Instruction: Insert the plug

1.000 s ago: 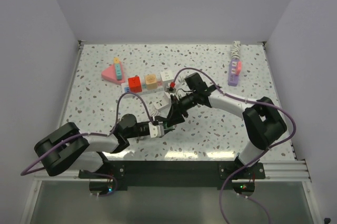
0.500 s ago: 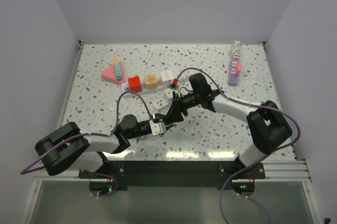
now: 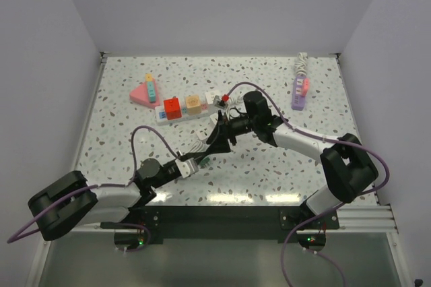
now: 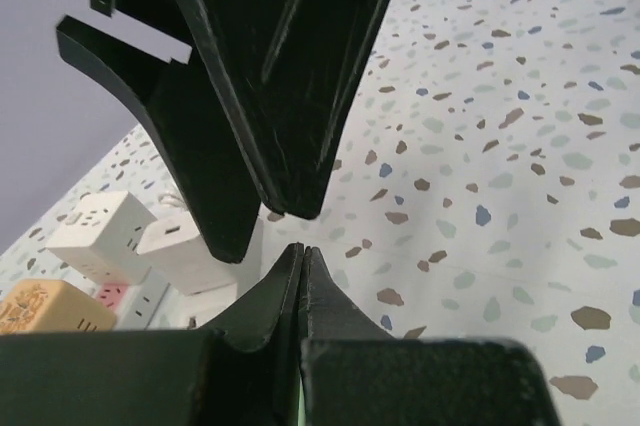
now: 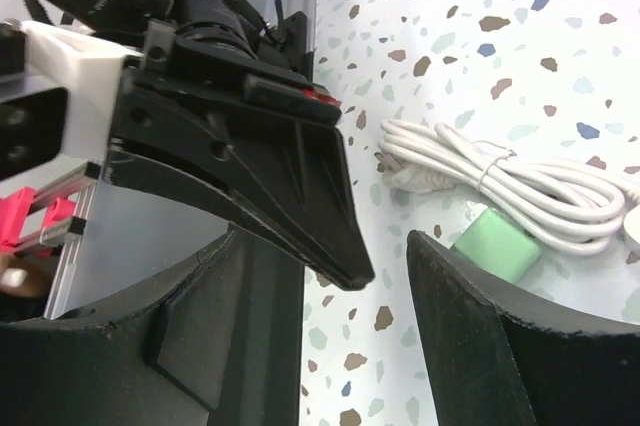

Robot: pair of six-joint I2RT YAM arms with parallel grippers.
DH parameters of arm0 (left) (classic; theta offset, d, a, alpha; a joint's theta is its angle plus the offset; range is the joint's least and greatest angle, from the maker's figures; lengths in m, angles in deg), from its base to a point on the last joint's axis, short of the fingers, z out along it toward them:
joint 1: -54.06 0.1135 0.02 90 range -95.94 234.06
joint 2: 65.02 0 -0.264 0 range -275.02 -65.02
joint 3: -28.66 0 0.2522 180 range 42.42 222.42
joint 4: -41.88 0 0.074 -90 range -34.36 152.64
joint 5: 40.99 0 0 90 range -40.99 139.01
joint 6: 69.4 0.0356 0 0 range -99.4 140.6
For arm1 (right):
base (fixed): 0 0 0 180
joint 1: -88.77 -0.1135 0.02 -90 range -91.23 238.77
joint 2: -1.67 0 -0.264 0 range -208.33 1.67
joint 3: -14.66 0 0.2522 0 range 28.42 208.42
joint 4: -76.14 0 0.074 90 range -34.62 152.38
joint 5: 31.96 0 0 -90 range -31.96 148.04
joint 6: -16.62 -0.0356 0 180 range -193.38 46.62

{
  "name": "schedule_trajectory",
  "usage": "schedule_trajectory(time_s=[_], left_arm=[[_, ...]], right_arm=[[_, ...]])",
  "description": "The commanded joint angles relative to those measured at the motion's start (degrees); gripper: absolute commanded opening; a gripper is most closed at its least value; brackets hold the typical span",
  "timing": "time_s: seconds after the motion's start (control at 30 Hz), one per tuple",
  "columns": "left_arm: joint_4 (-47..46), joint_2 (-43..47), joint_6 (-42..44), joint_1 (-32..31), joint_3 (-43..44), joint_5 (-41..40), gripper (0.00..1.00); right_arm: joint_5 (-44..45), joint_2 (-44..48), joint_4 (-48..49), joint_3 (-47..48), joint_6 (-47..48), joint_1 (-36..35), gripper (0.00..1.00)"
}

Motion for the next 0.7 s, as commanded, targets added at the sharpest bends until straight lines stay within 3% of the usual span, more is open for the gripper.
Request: schedule_trajectory(time_s=[0.0,0.07,0.17,0.2,0.3,0.37,0.43,0.5,0.57,0.67], left_arm=[[-2.50,1.92,-0.84,-0.21,-0.66,-2.51,0.00],[-2.47,2.01,-1.02,-0.21,-0.92,-2.52,0.00],[-2.40,0.96,-5.74,-0.21,-0.92,-5.85,0.00],[-1.52,0.00,-7.42,-0.21,0.13,-9.51,0.00],[3.14,-1.67,-14.80,-0.21,2.33,-16.29,0.00],[3.32,-1.33,-16.92,-0.21,1.63,-23.33,0.26],[4.63,1.12,-22.27,-0.12,0.93,-28.87,0.41],[9.02,4.80,-25.96,0.05,1.01,-33.52,0.49],[14.18,7.01,-27.99,0.40,1.63,-34.94,0.67],[20.08,11.66,-33.52,2.33,2.33,-36.70,0.83]], right_arm=[[3.69,-0.22,0.65,0.46,-1.16,-0.01,0.70],[7.20,0.04,-0.75,0.55,-0.82,-0.01,0.70],[19.14,0.22,-6.02,0.81,-0.20,-0.27,0.72],[25.61,0.13,-7.25,0.82,-0.20,-0.36,0.73],[33.83,-1.00,-9.02,0.11,-0.46,-0.97,0.74],[37.09,-1.63,-7.36,-1.20,1.46,-2.02,0.74],[40.42,-2.33,-5.61,-2.08,2.61,-3.16,0.74],[42.11,-2.59,-5.07,-2.44,3.67,-4.66,0.74],[43.69,-2.51,-4.89,-2.18,4.89,-6.23,0.74],[46.32,-2.07,-5.68,-1.56,7.18,-8.87,0.74]])
